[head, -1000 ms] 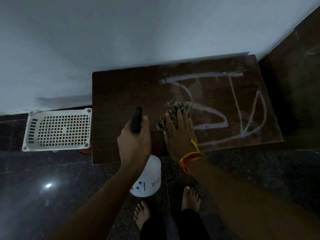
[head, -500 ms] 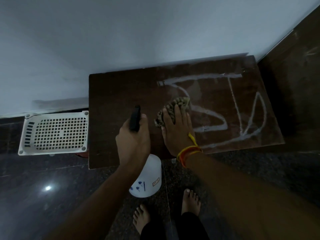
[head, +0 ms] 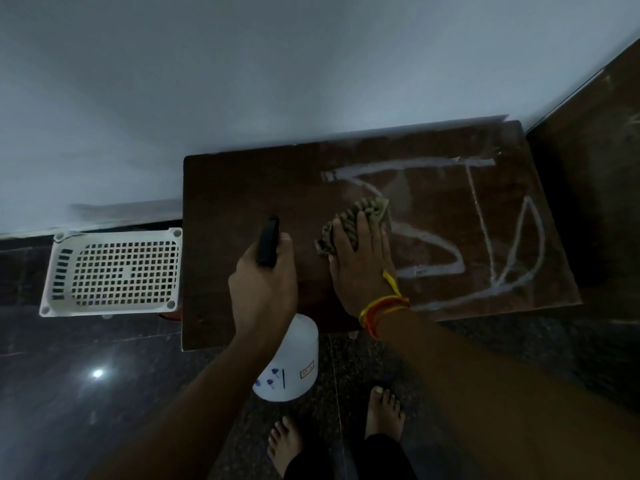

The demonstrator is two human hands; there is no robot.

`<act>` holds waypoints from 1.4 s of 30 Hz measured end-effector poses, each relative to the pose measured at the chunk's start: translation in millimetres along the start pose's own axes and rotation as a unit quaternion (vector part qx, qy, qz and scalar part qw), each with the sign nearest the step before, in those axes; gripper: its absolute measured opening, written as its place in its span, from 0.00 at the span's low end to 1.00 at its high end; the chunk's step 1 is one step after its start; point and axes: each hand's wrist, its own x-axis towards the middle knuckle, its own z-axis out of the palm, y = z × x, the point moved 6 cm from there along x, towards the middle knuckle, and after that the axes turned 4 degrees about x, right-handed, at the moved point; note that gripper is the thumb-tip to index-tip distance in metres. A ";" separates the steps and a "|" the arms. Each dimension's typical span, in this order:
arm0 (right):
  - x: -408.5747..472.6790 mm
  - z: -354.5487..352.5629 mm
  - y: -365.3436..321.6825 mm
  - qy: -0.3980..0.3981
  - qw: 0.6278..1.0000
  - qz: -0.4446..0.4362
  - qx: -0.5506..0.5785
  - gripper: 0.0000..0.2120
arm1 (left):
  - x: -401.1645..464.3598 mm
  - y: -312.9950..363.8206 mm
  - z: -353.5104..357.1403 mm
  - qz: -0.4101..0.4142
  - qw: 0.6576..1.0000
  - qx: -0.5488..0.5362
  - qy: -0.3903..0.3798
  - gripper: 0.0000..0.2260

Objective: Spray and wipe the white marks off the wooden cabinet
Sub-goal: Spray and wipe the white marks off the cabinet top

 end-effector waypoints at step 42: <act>107.4 -10.3 -18.0 0.024 1.000 0.009 0.010 0.27 | 63.6 22.7 -1.9 -0.032 0.999 -0.042 -0.014 0.10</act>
